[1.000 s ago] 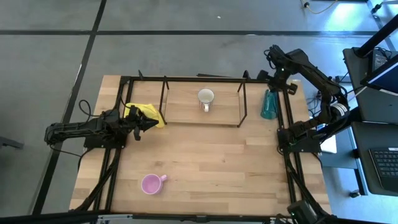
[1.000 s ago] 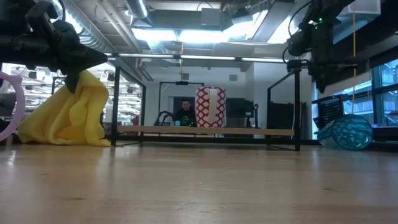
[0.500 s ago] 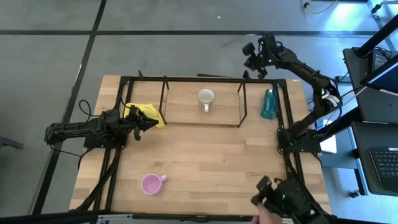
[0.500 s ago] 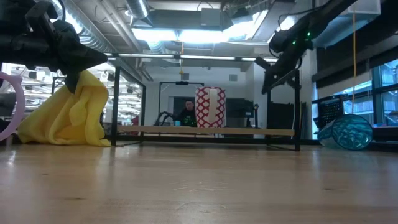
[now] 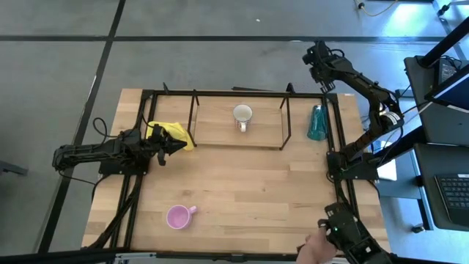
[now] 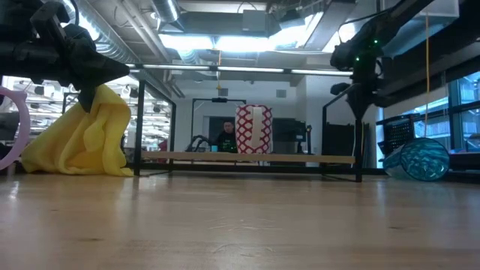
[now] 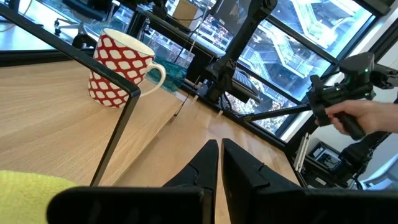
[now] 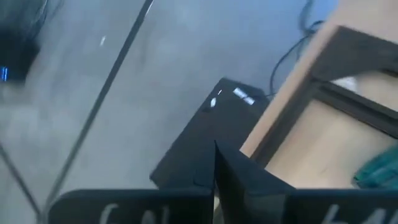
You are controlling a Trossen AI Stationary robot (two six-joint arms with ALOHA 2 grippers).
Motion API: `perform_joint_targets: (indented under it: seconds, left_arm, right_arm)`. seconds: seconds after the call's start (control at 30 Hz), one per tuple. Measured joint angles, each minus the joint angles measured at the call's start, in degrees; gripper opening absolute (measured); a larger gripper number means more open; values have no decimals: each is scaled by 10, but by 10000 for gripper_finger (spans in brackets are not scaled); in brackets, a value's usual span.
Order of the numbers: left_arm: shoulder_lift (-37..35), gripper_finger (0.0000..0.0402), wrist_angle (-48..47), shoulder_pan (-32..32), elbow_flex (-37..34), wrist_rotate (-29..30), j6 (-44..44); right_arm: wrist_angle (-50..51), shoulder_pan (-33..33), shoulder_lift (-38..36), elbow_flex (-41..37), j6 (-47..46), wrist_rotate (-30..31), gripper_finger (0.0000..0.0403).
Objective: Stack small to large cups/mugs on shelf
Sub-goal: Put the blue cup on the shelf
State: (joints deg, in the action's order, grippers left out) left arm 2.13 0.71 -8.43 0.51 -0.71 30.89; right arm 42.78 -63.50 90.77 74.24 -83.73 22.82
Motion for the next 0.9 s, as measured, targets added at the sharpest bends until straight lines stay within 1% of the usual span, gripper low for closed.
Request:
perform_joint_targets:
  seconds: [0.07, 0.13, 0.23, 0.3, 0.33, 0.43, 0.5, 0.67, 0.73, 0.9]
  left_arm:
    - [0, 14, 0, 0, 0, 0, 0]
    - [0, 14, 0, 0, 0, 0, 0]
    - [0, 14, 0, 0, 0, 0, 0]
    - [0, 14, 0, 0, 0, 0, 0]
    - [0, 14, 0, 0, 0, 0, 0]
    - [0, 14, 0, 0, 0, 0, 0]
    - [0, 14, 0, 0, 0, 0, 0]
    - [0, 14, 0, 0, 0, 0, 0]
    - [0, 14, 0, 0, 0, 0, 0]
    - [0, 14, 0, 0, 0, 0, 0]
  right_arm:
    - [23, 0, 0, 0, -67, 14, 14]
    - [47, 0, 0, 0, -133, 15, 24]
    - [55, 0, 0, 0, -205, 15, 38]
    - [33, 0, 0, 0, -247, 1, 44]
    - [18, 0, 0, 0, -263, -19, 46]
    - [-23, 0, 0, 0, -269, -101, 47]
    - [-43, 0, 0, 0, -269, -145, 48]
    - [-71, 0, 0, 0, -270, -223, 48]
    - [-75, 0, 0, 0, -269, -243, 48]
    - [-75, 0, 0, 0, -269, -245, 48]
